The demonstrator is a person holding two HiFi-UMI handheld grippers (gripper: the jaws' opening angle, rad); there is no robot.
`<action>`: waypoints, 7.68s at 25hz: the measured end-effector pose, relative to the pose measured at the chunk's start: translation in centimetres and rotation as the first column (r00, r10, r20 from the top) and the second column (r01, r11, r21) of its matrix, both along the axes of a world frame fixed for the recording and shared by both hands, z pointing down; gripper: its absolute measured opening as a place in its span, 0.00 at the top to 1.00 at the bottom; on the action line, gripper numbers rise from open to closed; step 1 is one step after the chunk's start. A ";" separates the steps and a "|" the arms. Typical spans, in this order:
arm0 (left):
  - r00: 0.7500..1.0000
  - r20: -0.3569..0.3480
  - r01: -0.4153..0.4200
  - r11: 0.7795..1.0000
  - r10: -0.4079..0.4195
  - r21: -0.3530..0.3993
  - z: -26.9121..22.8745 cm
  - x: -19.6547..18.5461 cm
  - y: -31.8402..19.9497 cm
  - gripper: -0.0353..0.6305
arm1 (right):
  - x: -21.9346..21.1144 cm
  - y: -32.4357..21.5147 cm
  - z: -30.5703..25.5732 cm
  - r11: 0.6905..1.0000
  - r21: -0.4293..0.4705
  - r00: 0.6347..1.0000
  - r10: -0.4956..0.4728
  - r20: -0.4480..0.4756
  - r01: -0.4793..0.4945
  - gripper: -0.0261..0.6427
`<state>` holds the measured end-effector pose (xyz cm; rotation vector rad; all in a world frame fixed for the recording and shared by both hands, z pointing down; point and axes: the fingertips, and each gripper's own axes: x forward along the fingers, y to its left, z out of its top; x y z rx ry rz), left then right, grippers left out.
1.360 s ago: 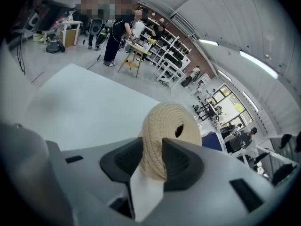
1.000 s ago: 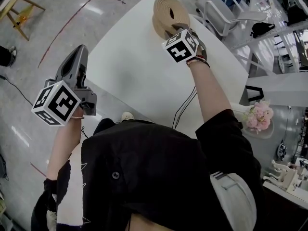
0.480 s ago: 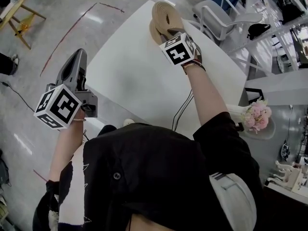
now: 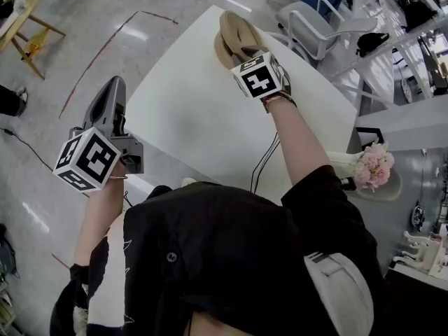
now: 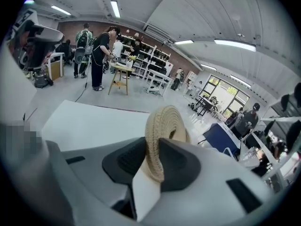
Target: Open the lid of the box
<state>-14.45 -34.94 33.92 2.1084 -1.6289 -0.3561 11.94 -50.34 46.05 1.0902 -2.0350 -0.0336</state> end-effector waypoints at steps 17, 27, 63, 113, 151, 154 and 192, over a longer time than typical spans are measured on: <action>0.999 -0.035 0.010 1.000 -0.011 -0.010 1.1 -0.8 1.0 0.93 | -0.2 0.7 -1.6 0.998 0.057 1.000 0.020 0.000 -0.020 0.83; 0.998 -0.055 -0.019 1.000 0.020 0.012 0.1 -1.9 1.5 0.93 | -1.8 2.3 -2.3 0.998 0.055 0.999 0.038 -0.014 -0.037 0.83; 0.988 -0.032 -0.148 0.989 0.149 0.027 -2.4 -4.3 6.5 0.93 | -3.5 11.0 -5.2 0.968 0.078 0.966 0.230 0.120 -0.240 0.83; 0.926 -0.049 -0.368 0.925 0.374 0.096 -4.3 -3.5 17.1 0.93 | -11.6 31.5 -10.4 0.892 -0.228 0.436 0.397 0.808 -0.391 0.83; 0.918 -0.062 -0.379 0.911 0.393 0.162 -6.6 7.7 16.8 0.93 | -2.5 33.2 -16.1 0.922 -0.096 0.531 0.298 0.793 -0.375 0.83; 0.918 -0.057 -0.381 0.911 0.394 0.159 -6.6 8.5 16.8 0.93 | -1.9 33.1 -15.9 0.923 -0.100 0.529 0.299 0.794 -0.372 0.83; 0.913 -0.067 -0.394 0.912 0.403 0.114 -5.2 8.6 15.4 0.93 | -2.3 32.3 -14.0 0.917 -0.138 0.548 0.339 0.765 -0.374 0.83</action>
